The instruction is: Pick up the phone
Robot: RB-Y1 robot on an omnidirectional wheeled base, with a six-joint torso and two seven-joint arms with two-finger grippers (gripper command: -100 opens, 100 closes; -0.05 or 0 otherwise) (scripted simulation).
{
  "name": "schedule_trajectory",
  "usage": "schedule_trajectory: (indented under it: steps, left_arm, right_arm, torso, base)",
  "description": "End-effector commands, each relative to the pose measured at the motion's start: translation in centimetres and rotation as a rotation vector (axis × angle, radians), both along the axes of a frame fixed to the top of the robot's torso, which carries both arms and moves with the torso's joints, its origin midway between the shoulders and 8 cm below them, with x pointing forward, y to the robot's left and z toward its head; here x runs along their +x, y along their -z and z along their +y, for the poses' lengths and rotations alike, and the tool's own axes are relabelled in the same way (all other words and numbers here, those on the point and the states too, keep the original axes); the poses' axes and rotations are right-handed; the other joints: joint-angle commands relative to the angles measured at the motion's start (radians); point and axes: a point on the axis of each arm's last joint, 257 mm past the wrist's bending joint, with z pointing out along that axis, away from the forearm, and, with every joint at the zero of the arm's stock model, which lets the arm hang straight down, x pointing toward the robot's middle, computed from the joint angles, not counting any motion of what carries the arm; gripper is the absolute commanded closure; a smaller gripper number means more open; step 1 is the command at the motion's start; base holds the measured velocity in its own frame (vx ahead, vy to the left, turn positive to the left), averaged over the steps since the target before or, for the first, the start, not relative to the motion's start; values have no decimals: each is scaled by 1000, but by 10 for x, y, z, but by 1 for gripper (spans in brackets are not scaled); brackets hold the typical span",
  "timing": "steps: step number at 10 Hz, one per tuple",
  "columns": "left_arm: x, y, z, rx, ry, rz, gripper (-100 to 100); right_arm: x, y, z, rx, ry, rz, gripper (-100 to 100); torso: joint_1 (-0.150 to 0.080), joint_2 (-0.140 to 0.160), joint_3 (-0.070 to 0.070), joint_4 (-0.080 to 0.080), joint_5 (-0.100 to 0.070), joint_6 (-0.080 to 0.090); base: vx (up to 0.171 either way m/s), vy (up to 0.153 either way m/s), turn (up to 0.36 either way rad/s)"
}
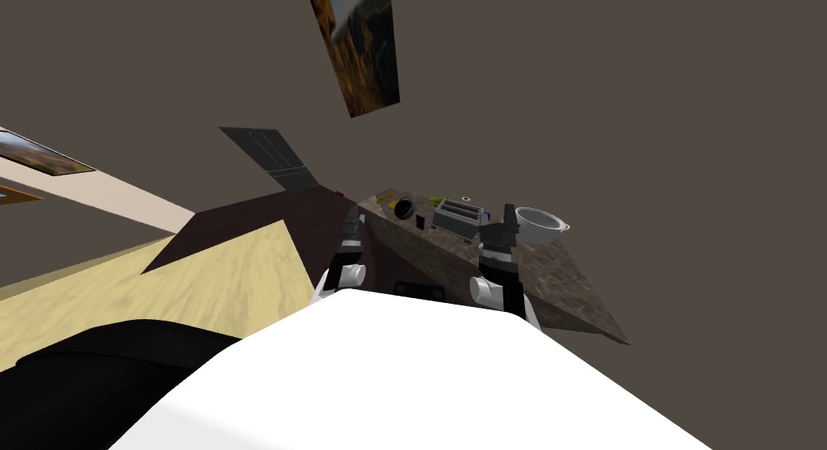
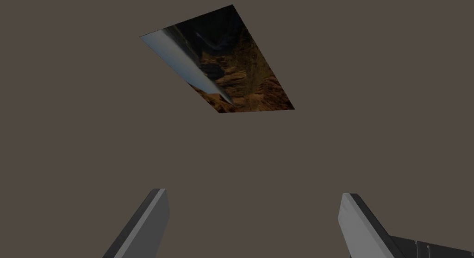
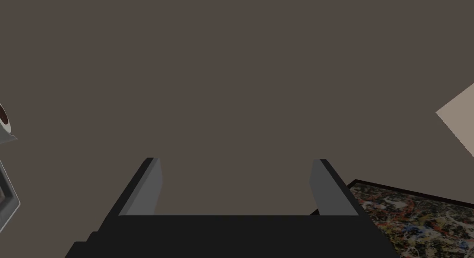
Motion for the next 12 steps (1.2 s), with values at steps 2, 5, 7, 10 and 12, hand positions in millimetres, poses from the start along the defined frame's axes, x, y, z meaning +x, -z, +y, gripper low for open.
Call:
schedule_trajectory:
  steps: [2,5,7,10,12]
  left_arm:
    - [24,27,-1,6,18,81,-100]
    - [49,51,-4,10,37,162,-100]
    - [65,74,-4,6,42,232,-100]
    - [81,100,-4,0,44,321,-100]
    - [96,120,-5,-4,48,387,-100]
  right_arm:
    - [0,0,0,0,0,0,0]
    - [0,0,0,0,0,0,0]
    - [0,0,0,0,0,0,0]
    - [0,0,0,0,0,0,0]
    - [0,0,0,0,0,0,0]
  torso:
    - [-1,-1,-1,0,0,0]
    - [-2,-2,-1,-1,-1,0]
    - [-2,-1,-1,0,0,0]
    - [-3,-2,-1,0,-1,0]
    - [-3,-3,-1,-1,-1,0]
  base:
    - [-40,46,-18]
    - [-37,47,-28]
    - [-48,58,-23]
    - [-31,37,-24]
    - [-26,40,-28]
